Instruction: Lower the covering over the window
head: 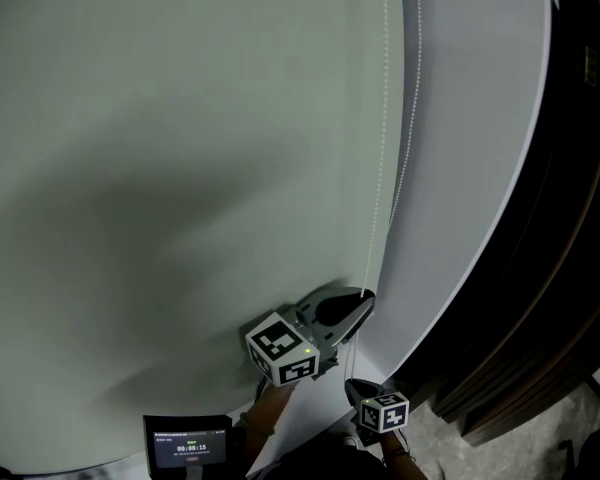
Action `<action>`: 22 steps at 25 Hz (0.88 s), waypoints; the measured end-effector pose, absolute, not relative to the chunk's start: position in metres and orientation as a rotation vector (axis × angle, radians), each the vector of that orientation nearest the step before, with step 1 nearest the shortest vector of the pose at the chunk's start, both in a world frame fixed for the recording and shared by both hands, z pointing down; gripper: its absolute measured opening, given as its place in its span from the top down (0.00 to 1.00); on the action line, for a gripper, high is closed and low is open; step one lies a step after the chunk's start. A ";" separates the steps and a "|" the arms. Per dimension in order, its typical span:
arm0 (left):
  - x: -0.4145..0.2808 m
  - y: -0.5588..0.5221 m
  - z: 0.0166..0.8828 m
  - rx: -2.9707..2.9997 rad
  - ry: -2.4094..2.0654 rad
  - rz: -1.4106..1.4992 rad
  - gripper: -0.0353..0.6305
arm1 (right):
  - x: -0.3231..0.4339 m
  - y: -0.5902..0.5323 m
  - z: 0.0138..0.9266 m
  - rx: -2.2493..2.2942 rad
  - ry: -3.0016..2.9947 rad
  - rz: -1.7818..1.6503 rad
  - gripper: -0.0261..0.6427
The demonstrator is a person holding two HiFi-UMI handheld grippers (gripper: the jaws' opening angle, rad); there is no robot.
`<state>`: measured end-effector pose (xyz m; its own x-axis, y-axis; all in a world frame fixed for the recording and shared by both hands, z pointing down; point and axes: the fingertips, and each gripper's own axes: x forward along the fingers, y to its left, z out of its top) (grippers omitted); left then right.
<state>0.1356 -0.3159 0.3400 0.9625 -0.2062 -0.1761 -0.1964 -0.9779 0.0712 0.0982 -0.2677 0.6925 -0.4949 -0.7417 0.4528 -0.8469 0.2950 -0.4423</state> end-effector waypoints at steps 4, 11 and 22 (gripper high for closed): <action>0.124 -0.325 0.338 3.007 -0.378 -0.413 0.93 | 0.100 -0.264 0.685 1.486 -2.401 0.885 0.93; 0.120 -0.330 0.393 2.988 -0.457 -0.172 0.94 | 0.114 -0.276 0.622 1.585 -2.510 0.726 0.93; 0.106 -0.305 0.530 2.755 -0.454 0.129 0.94 | 0.125 -0.293 0.398 1.621 -2.979 0.313 0.83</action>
<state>0.1058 -0.3047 0.5296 0.9446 -0.2952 0.1432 -0.3265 -0.8893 0.3201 0.1249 -0.2931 0.3980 -0.5201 -0.8421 -0.1427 -0.7942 0.5383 -0.2821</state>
